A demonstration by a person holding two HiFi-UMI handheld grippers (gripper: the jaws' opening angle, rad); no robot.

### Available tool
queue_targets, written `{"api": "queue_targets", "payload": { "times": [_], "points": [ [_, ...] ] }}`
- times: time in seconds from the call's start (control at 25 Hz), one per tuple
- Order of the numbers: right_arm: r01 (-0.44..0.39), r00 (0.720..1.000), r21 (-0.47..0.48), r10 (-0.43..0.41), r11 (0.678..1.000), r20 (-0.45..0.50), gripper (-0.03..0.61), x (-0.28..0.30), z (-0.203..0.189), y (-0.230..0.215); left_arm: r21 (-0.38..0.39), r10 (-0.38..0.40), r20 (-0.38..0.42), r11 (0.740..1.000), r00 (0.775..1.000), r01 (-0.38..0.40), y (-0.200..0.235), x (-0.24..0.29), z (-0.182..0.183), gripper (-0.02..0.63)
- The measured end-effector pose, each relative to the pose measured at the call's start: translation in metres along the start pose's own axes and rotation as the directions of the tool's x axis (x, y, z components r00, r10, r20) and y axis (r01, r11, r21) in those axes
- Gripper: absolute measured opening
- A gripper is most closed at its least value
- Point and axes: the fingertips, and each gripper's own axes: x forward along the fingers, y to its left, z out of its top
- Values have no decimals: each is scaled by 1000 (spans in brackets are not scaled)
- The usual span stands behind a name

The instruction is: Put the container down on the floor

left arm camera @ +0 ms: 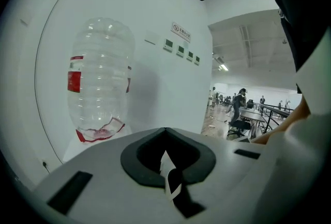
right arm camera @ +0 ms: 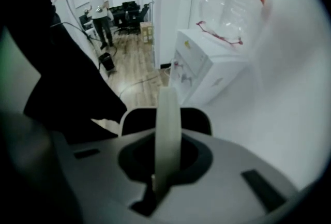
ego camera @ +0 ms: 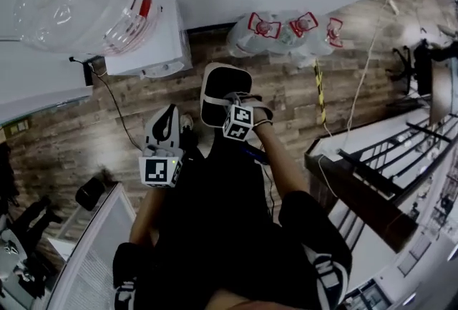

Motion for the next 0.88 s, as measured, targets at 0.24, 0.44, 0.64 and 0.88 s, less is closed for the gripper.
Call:
{"api": "queue_targets", "payload": {
  "times": [0.24,0.44,0.64,0.88],
  "points": [
    [-57,998,-107,60,993,23,32,35,-22,-50,-60,123,16,991,992,-122,-17,56,3,26],
    [-72,997,-165,77,984,25,32,84,-38,-74,-71,196,2,978,981,-196,-17,81,-4,26],
    [-85,996,-178,85,980,-9,32,145,-60,-99,-88,198,2,976,980,-197,-10,111,-17,26],
    [-81,997,-162,83,983,1,32,216,-73,-123,-91,141,-10,986,990,-141,1,145,-58,26]
  ]
}}
